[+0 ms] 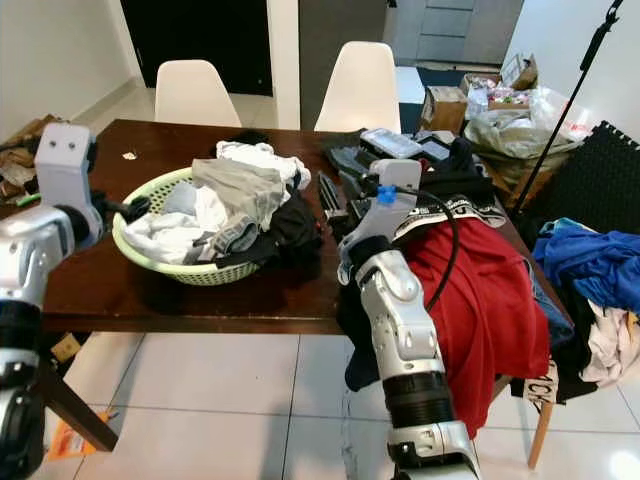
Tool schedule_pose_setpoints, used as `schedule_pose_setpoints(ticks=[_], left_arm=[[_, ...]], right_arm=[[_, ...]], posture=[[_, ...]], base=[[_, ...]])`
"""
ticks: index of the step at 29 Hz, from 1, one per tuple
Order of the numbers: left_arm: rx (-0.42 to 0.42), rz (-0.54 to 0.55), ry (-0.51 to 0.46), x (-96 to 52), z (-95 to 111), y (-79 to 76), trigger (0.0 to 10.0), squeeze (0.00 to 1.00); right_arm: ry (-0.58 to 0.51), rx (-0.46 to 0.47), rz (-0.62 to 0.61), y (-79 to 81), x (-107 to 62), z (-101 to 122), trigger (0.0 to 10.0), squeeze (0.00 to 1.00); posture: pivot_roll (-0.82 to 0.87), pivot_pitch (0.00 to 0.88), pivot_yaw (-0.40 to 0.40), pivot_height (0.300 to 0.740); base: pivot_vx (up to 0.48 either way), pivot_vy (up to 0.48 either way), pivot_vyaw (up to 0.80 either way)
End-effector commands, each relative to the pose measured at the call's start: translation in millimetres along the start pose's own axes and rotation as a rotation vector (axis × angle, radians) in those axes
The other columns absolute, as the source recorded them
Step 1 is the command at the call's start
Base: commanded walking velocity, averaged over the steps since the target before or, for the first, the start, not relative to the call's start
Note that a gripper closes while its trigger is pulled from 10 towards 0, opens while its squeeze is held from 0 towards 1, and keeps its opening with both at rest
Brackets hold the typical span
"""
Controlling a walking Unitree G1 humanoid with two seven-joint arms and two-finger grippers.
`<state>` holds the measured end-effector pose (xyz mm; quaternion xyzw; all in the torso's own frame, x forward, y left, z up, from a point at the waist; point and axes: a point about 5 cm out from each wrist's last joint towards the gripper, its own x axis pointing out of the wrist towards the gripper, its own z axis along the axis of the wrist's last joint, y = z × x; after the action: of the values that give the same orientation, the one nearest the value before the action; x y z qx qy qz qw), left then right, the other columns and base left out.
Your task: Hang hanger
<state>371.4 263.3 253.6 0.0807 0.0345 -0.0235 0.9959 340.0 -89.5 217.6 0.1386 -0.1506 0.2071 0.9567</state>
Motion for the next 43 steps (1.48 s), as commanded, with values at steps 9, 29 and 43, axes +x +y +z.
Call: schedule_pose_setpoints(ticks=[9, 29, 43], left_arm=[[-0.013, -0.262, -0.034, 18.9, -5.4, -38.2, 10.0, 0.00], [0.037, -0.432, 0.040, 31.9, -27.5, -66.7, 10.0, 0.00], [0.087, -0.549, 0.067, 36.7, -35.4, -83.8, 10.0, 0.00]], right_arm=[[0.035, -0.005, -0.018, -1.2, -10.7, -4.5, 10.0, 0.00], [0.055, -0.028, -0.064, -8.1, -25.6, -0.8, 10.0, 0.00], [0.065, -0.026, -0.096, -6.3, -37.3, 0.1, 10.0, 0.00]], posture=[[0.08, 0.090, -0.037, 0.740], [0.03, 0.141, 0.008, 0.740], [0.01, 0.168, 0.044, 0.740]], base=[[0.000, 0.000, 0.00], [0.000, 0.000, 0.00], [0.000, 0.000, 0.00]])
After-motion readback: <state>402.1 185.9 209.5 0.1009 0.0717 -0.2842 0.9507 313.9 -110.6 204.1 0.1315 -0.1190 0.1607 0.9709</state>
